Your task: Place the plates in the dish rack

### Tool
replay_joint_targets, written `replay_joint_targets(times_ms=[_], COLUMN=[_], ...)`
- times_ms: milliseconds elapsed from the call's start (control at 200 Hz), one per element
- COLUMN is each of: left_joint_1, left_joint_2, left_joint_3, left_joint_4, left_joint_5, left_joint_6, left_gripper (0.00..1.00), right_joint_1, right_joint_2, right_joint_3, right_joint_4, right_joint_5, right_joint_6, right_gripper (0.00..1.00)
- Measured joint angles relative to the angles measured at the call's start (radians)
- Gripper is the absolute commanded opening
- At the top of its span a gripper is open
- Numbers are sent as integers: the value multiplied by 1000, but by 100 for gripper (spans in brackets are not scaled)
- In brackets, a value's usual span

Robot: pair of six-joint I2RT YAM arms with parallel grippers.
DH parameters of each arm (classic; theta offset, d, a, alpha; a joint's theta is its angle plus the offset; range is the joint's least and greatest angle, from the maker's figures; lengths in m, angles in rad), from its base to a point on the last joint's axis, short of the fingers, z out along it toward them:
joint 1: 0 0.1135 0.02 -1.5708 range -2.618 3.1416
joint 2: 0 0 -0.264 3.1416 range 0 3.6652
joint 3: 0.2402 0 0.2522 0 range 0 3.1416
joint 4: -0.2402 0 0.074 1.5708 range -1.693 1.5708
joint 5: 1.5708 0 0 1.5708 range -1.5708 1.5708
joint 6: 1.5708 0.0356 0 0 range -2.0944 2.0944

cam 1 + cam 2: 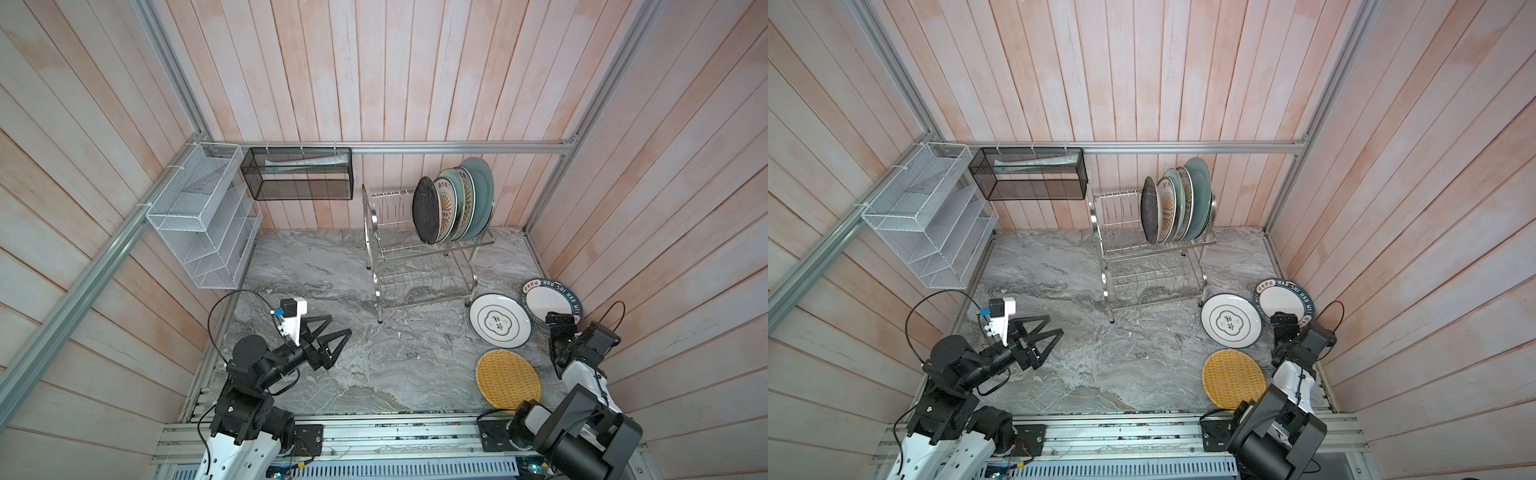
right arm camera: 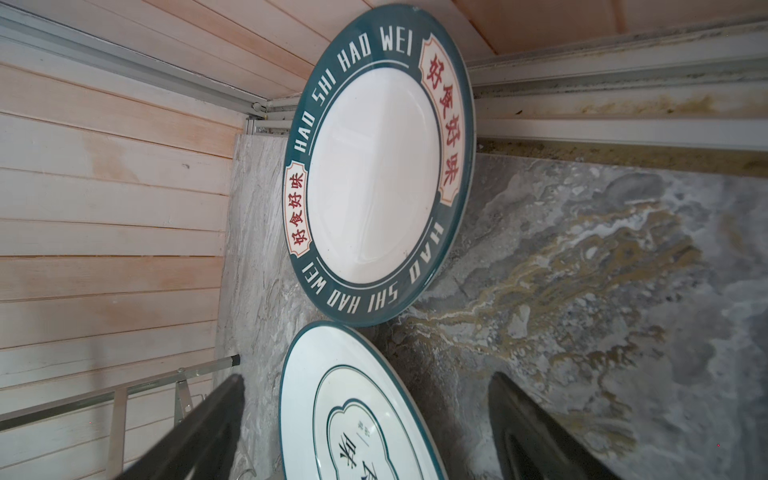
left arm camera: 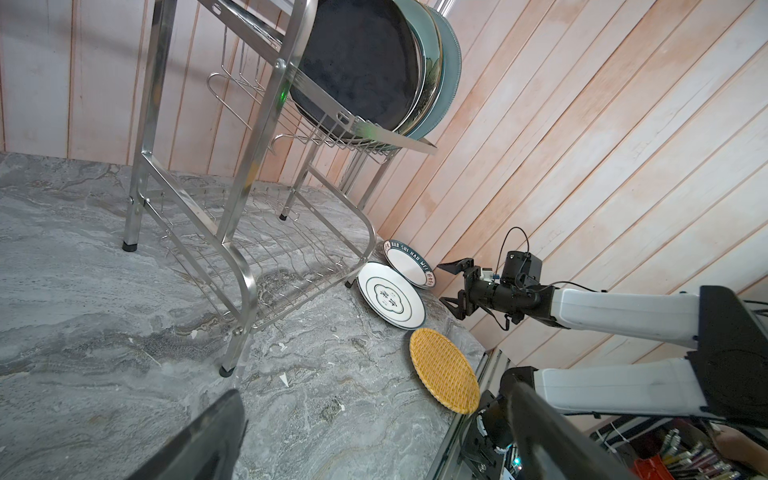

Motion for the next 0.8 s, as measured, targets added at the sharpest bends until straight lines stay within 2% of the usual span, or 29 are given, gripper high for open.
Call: replay_joint_targets(times_ms=[485,800], left_joint_1=[0,0], left_joint_2=[6,6], left_joint_3=[0,0], left_joint_4=[3,3], left_joint_5=[0,3], left_joint_6=[0,0], left_gripper=[100,100], right_joint_1=[-24,-25], right_joint_2=[244,338], right_joint_3=[-13,-16], right_joint_4=[208,345], right_joint_5=[-95,-128], right_joint_6=[55,86], right_gripper=[86,79])
